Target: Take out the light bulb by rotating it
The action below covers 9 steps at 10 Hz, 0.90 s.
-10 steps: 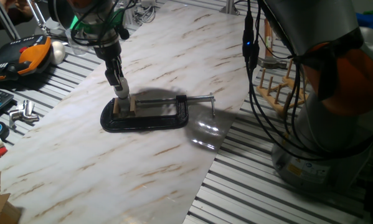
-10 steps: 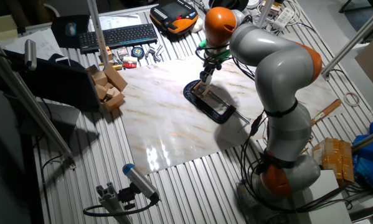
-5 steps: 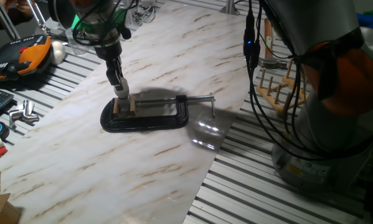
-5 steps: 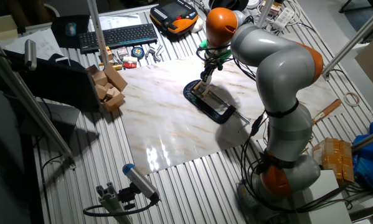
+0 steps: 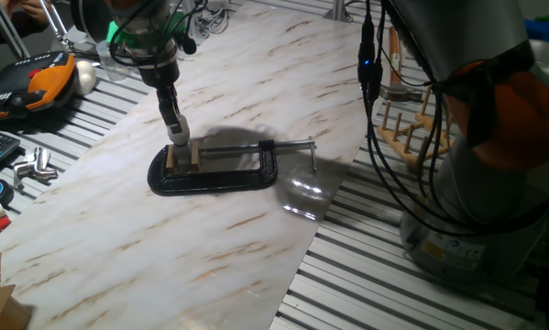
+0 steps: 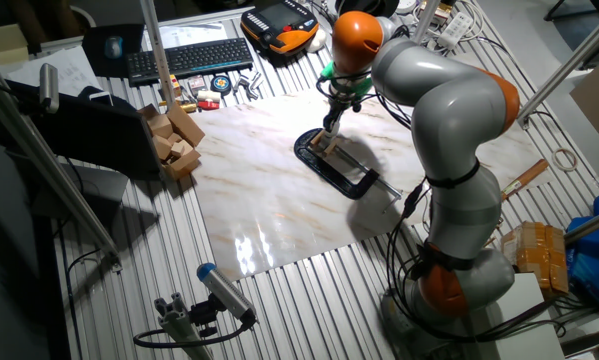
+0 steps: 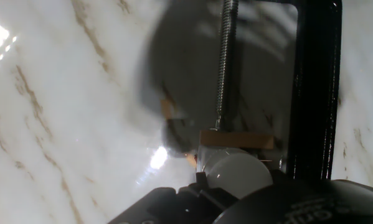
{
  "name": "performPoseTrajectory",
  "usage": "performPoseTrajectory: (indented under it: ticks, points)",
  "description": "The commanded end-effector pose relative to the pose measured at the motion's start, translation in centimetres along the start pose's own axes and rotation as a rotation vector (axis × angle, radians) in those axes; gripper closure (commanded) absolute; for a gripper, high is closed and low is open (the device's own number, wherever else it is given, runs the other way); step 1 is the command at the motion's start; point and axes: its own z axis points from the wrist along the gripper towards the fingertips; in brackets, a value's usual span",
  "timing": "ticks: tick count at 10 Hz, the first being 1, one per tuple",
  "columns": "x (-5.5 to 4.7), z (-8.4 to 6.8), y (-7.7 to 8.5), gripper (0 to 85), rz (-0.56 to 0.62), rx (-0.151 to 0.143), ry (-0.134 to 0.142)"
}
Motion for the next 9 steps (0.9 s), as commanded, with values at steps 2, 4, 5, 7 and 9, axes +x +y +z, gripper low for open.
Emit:
performPoseTrajectory:
  ticks: [2, 4, 5, 7, 9]
  points:
    - [0.00, -0.07, -0.01, 85.0, -0.029, -0.012, 0.000]
    - [0.02, -0.12, 0.00, 85.0, -0.060, -0.023, 0.008]
    - [0.04, -0.14, 0.00, 85.0, -0.075, -0.028, 0.012]
    - [0.05, -0.19, 0.01, 85.0, -0.109, -0.039, 0.018]
    - [0.10, -0.21, 0.04, 85.0, -0.141, -0.045, 0.027]
